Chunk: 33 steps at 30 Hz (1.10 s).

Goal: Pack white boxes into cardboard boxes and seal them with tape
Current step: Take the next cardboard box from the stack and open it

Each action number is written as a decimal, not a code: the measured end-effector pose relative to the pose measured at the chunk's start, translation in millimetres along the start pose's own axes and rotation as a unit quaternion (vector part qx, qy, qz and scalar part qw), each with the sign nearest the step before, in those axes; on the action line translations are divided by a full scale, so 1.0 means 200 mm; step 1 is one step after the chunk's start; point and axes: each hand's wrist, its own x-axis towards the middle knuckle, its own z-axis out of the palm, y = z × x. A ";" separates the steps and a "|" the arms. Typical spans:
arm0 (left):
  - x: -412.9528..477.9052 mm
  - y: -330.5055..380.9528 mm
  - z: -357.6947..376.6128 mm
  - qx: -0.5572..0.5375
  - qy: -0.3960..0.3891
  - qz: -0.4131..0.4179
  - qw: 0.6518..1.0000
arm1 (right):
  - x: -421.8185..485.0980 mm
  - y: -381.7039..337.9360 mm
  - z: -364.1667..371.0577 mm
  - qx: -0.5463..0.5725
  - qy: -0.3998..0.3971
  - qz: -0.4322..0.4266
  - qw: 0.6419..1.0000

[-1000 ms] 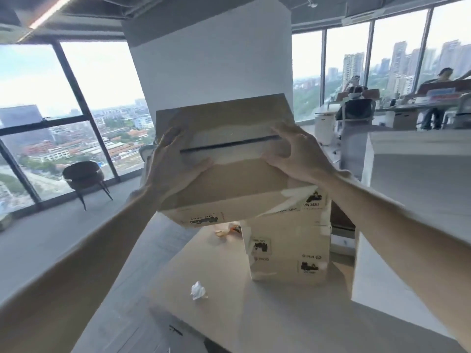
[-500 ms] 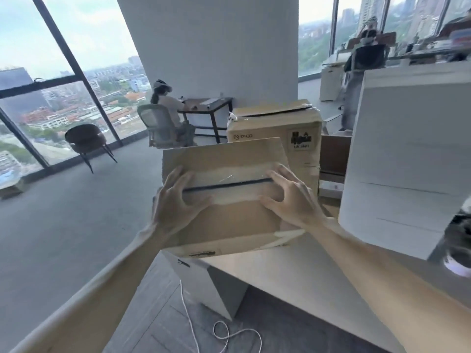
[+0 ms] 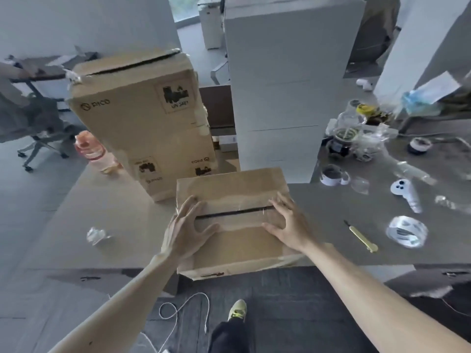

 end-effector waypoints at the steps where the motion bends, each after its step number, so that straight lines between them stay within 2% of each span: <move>1: 0.03 0.00 0.05 -0.007 -0.015 0.005 1.000 | 0.00 0.04 0.00 -0.002 0.000 0.012 1.000; 6: 0.19 -0.02 0.23 -0.036 -0.070 0.023 0.997 | 0.04 0.17 -0.01 -0.044 -0.023 0.056 0.997; 15: 0.32 -0.08 0.40 -0.019 -0.147 0.017 0.989 | 0.09 0.29 0.04 -0.060 -0.024 0.089 0.994; 19: 0.40 -0.06 0.39 0.067 -0.179 0.012 0.982 | 0.14 0.28 0.06 -0.186 -0.043 0.136 0.972; 21: 0.46 -0.05 0.37 0.093 -0.162 0.026 0.982 | 0.15 0.25 0.06 -0.225 -0.030 0.156 0.961; 23: 0.54 -0.04 0.35 0.099 -0.153 0.068 0.981 | 0.13 0.19 0.06 -0.234 0.004 0.130 0.963; 25: 0.62 -0.05 0.36 0.102 -0.182 0.112 0.971 | 0.12 0.12 0.08 -0.198 0.014 0.072 0.977; 28: 0.72 -0.05 0.39 0.120 -0.214 0.146 0.958 | 0.10 0.01 0.14 -0.150 -0.049 -0.001 0.987; 33: 0.76 -0.06 0.38 0.171 -0.183 0.195 0.948 | 0.12 -0.01 0.23 -0.187 -0.088 0.009 0.978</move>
